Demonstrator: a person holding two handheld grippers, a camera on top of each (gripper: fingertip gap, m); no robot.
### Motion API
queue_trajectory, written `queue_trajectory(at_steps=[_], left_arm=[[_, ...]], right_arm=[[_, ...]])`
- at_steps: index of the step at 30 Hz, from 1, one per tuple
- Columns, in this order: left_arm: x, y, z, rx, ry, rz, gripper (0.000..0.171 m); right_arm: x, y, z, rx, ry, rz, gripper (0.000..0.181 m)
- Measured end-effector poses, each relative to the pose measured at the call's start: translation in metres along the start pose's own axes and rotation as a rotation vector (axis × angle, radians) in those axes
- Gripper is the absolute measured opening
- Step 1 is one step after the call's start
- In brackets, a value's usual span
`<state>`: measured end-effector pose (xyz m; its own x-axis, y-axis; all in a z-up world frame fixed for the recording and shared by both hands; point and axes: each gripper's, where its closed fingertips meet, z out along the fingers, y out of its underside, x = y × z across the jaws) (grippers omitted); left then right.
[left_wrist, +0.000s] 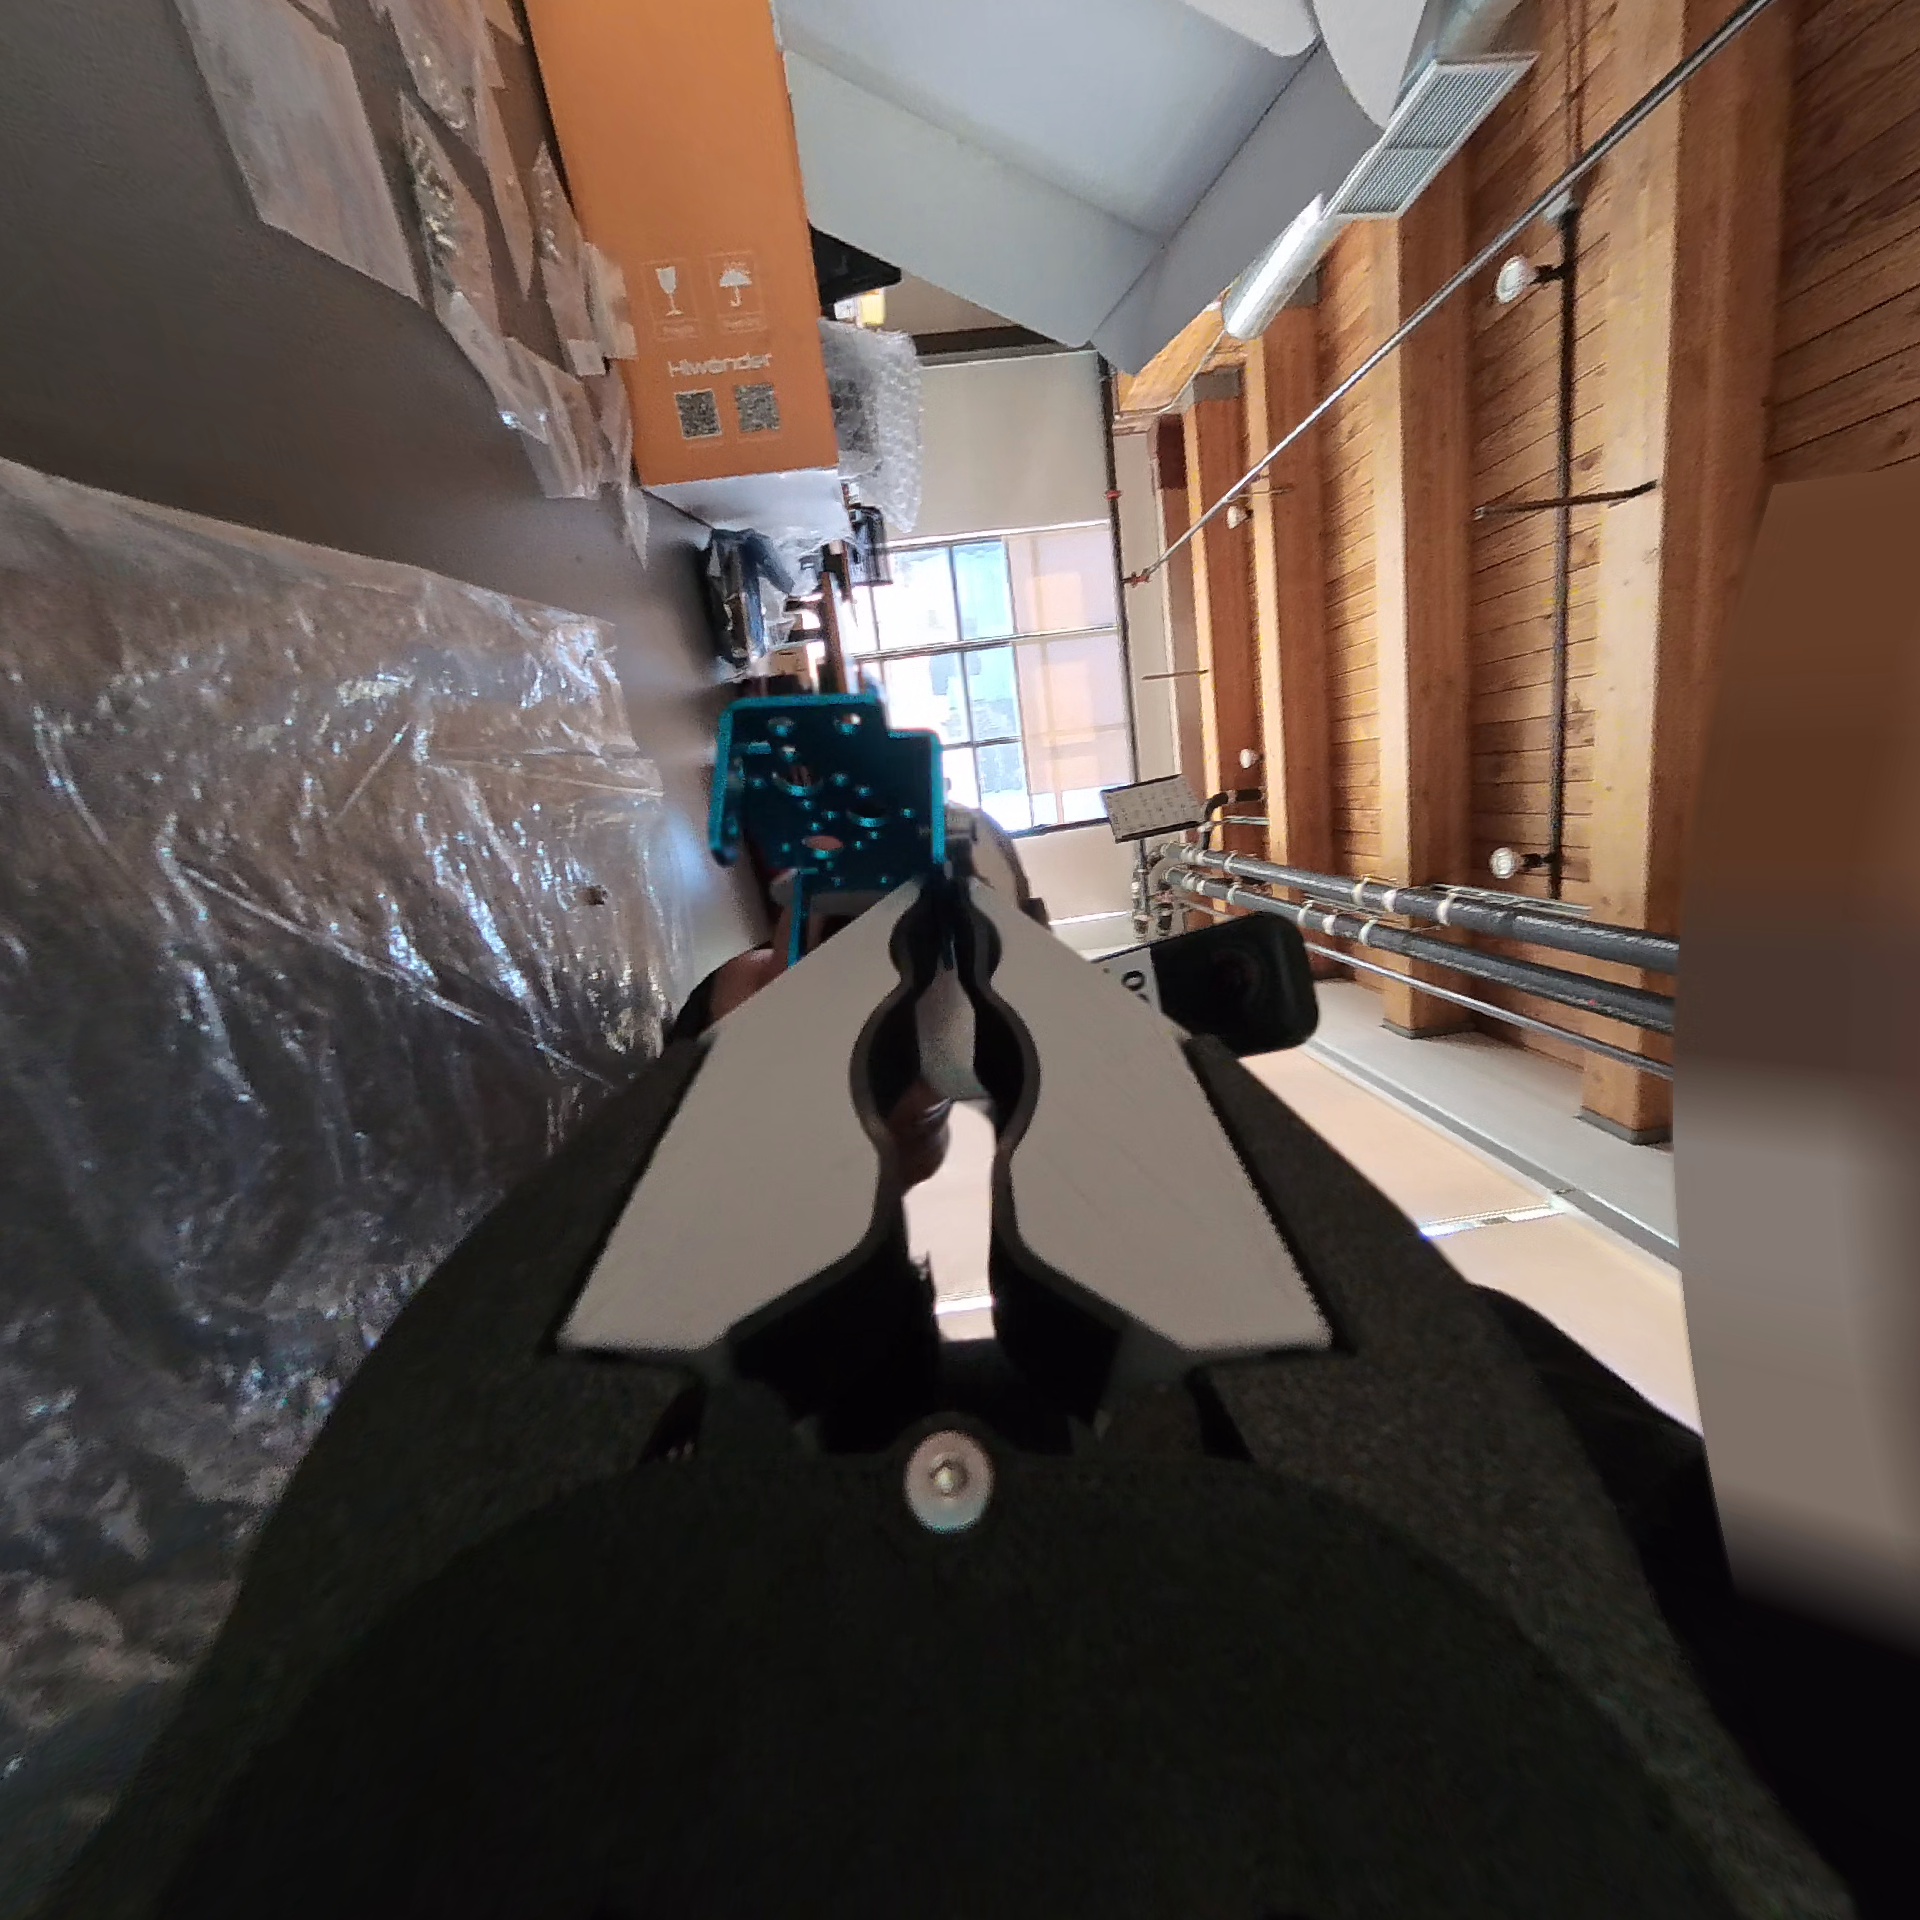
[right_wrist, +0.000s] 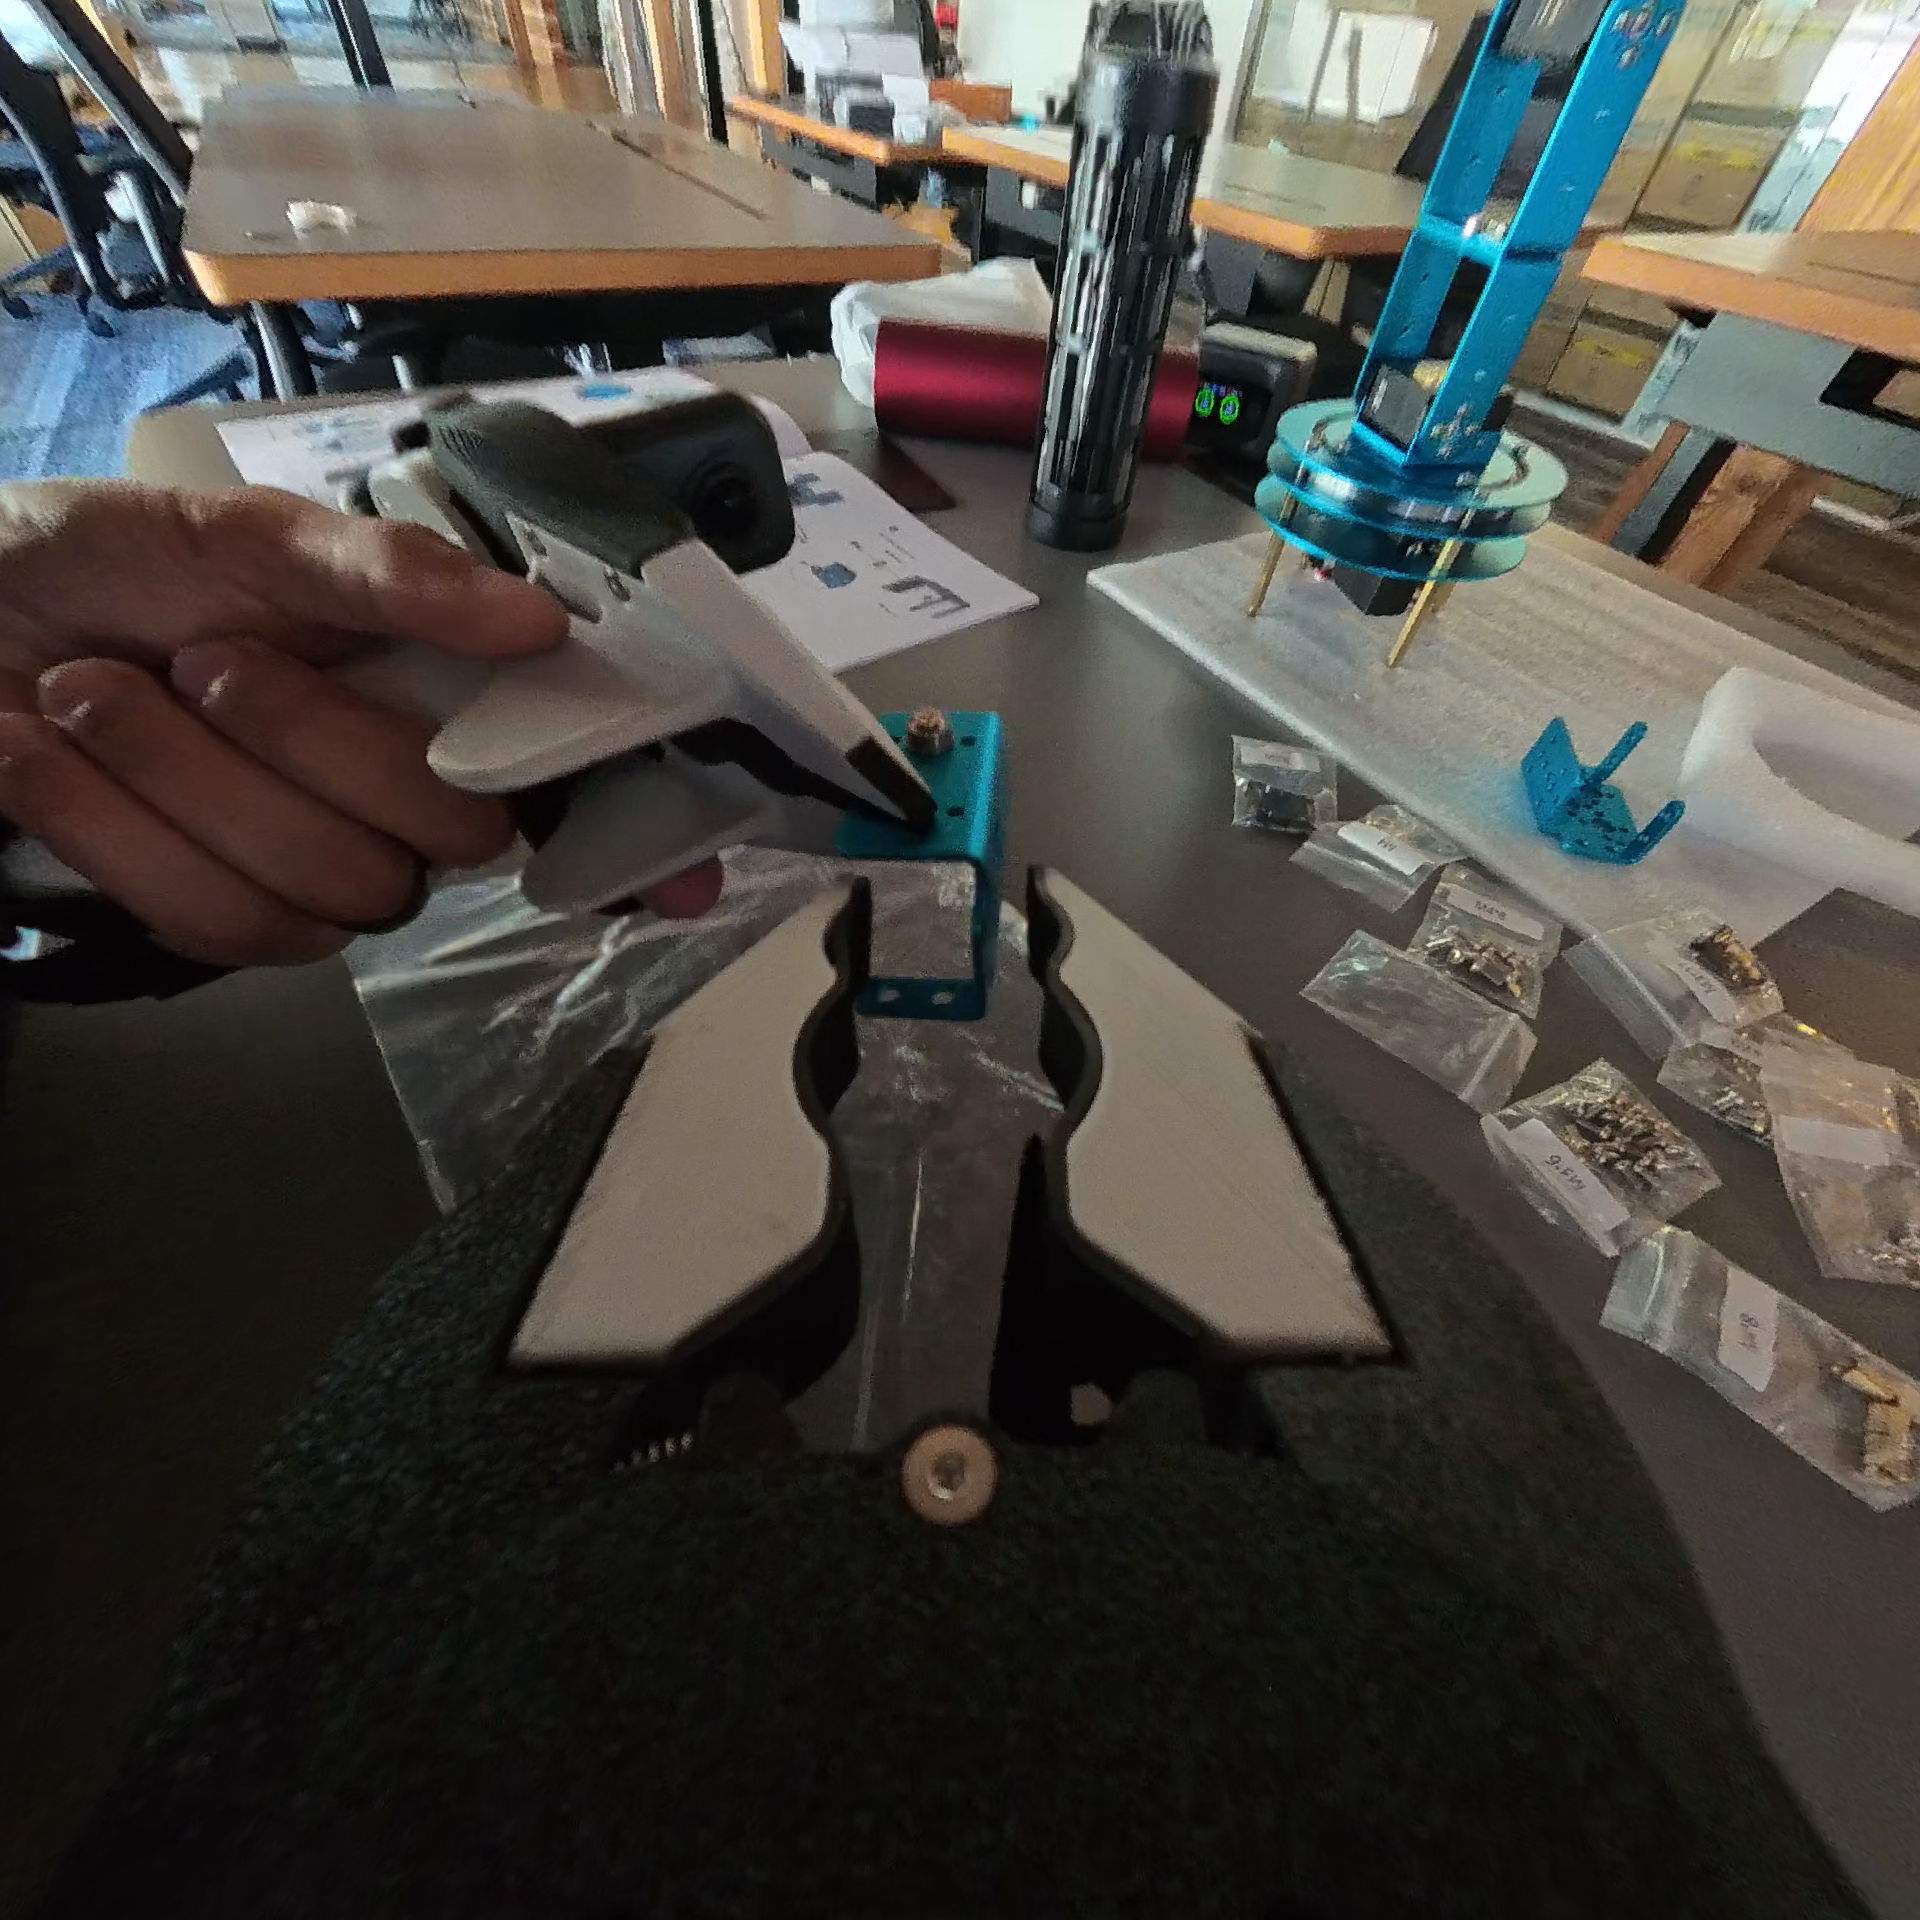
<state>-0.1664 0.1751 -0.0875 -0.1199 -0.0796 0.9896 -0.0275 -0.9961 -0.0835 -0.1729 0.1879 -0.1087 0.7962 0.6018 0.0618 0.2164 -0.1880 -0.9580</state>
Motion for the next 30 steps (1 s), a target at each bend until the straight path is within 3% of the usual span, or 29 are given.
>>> queue_trajectory(at_steps=[6, 14, 17, 20, 24, 27, 30], left_arm=[[0.005, 0.0, -0.003, 0.013, 0.002, 0.014, 0.001], [0.012, 0.001, -0.001, 0.013, -0.006, 0.099, 0.004], [0.014, 0.003, 0.001, 0.007, -0.023, 0.173, 0.026], [0.012, 0.013, -0.001, -0.049, -0.056, 0.264, 0.034], [0.013, 0.033, -0.011, -0.219, -0.098, 0.483, 0.036], [0.011, 0.006, -0.027, -0.271, -0.19, 0.79, 0.037], [0.021, -0.021, -0.04, -0.347, -0.132, 1.039, 0.037]], right_arm=[[0.004, -0.007, -0.008, 0.053, 0.028, -0.01, 0.001], [0.005, -0.012, -0.011, 0.107, -0.011, 0.087, 0.0], [0.012, -0.016, -0.014, 0.136, -0.035, 0.149, 0.001], [0.019, -0.021, -0.018, 0.161, -0.084, 0.221, 0.001], [0.036, -0.028, -0.021, 0.146, -0.172, 0.27, 0.001], [0.049, -0.039, -0.02, 0.121, -0.235, 0.207, 0.001], [0.052, -0.045, -0.015, 0.1, -0.336, 0.151, 0.001]])
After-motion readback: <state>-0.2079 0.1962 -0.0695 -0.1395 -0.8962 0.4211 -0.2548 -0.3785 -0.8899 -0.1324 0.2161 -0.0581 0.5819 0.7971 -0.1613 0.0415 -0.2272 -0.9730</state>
